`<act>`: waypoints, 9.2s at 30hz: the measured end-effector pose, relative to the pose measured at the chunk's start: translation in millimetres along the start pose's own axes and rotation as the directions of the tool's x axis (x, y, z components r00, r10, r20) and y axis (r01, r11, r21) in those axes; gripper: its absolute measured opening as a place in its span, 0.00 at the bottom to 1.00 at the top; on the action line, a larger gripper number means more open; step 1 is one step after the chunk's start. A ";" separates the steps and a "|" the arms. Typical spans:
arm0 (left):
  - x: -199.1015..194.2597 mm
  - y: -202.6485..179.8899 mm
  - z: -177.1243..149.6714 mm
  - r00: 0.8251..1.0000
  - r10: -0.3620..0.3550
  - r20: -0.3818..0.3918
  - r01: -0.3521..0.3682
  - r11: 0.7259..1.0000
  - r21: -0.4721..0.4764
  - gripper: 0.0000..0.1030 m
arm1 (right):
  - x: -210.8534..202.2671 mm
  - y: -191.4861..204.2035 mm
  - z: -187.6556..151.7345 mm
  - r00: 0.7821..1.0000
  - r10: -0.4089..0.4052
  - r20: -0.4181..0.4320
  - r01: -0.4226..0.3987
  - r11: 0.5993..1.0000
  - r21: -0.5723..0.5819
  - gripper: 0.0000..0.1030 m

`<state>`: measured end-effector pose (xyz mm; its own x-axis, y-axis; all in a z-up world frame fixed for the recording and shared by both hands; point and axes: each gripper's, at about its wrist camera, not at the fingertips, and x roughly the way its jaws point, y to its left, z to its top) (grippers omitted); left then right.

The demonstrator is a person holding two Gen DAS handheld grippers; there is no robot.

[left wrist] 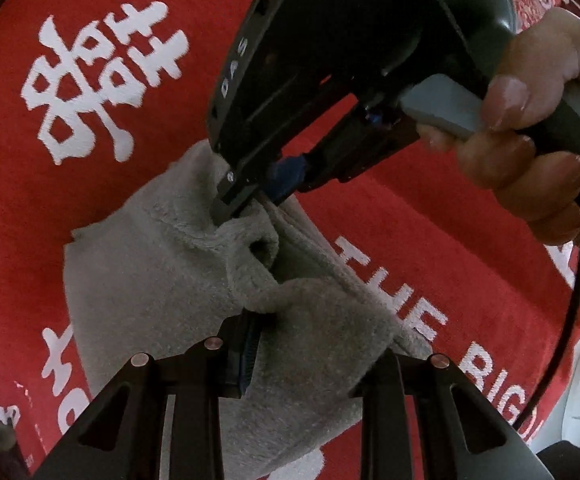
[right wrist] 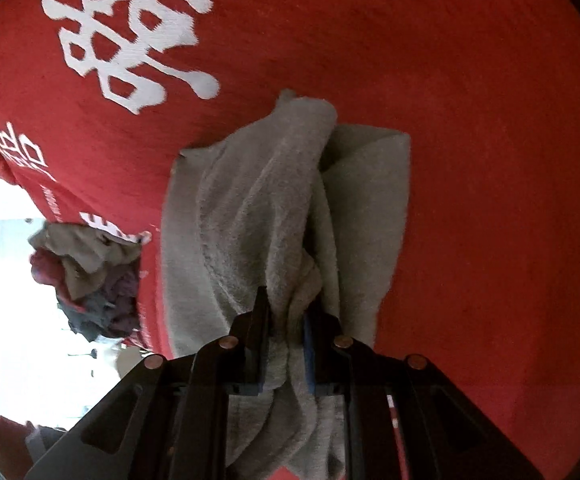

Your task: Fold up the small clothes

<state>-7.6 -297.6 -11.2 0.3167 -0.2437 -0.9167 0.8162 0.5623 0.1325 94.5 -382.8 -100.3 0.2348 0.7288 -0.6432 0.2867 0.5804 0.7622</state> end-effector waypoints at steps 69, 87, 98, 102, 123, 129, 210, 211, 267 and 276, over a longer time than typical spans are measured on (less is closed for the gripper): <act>10.6 126.5 -90.1 0.950 -0.138 -0.281 -0.059 0.802 -0.594 0.82 | 2.3 1.0 -21.0 0.963 -0.268 -0.004 0.268 0.963 0.007 0.15; -41.7 138.5 -129.2 0.945 -0.121 -0.305 -0.091 0.797 -0.597 0.82 | -45.9 48.4 -99.2 0.911 -0.403 0.087 0.391 0.912 0.125 0.44; -62.1 134.0 -144.8 0.951 -0.106 -0.292 -0.084 0.818 -0.569 0.82 | -9.6 96.4 -144.1 0.925 -0.377 0.036 0.376 0.926 0.034 0.47; -66.8 132.3 -147.7 0.951 -0.105 -0.291 -0.081 0.823 -0.562 0.82 | -6.4 110.3 -154.1 0.926 -0.375 0.050 0.375 0.927 0.009 0.49; -29.6 145.5 -96.6 0.948 -0.136 -0.287 -0.103 0.723 -0.683 1.00 | -30.1 84.3 -81.3 0.927 -0.375 0.014 0.375 0.926 -0.038 0.65; -8.1 152.9 -75.5 0.944 -0.114 -0.308 -0.140 0.710 -0.690 1.00 | -32.2 61.7 -30.4 0.930 -0.366 0.021 0.367 0.929 -0.049 0.65; 80.8 218.4 -91.7 0.858 -0.511 -0.053 0.289 0.564 -0.773 1.00 | 0.5 -59.6 34.8 0.986 0.130 -0.105 -0.120 0.988 0.095 0.66; 81.7 218.5 -89.8 0.854 -0.519 -0.048 0.299 0.563 -0.770 1.00 | 2.4 -61.7 36.3 0.983 0.151 -0.105 -0.141 0.985 0.100 0.66; -97.1 260.1 -237.6 0.935 -0.347 0.075 0.271 0.562 -0.782 0.50 | 59.1 119.3 -91.7 0.907 0.422 -0.005 -0.418 0.899 0.133 0.37; -49.0 261.3 -297.3 0.950 -0.309 -0.052 0.141 0.569 -0.810 0.50 | 132.4 106.6 -99.3 0.969 0.231 -0.083 -0.219 0.966 0.136 0.37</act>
<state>46.5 96.1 -43.7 0.0234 -0.3642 -0.9310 0.1176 0.9258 -0.3592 64.0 -188.3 -96.9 0.2169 0.8709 -0.4411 0.3520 0.3517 0.8674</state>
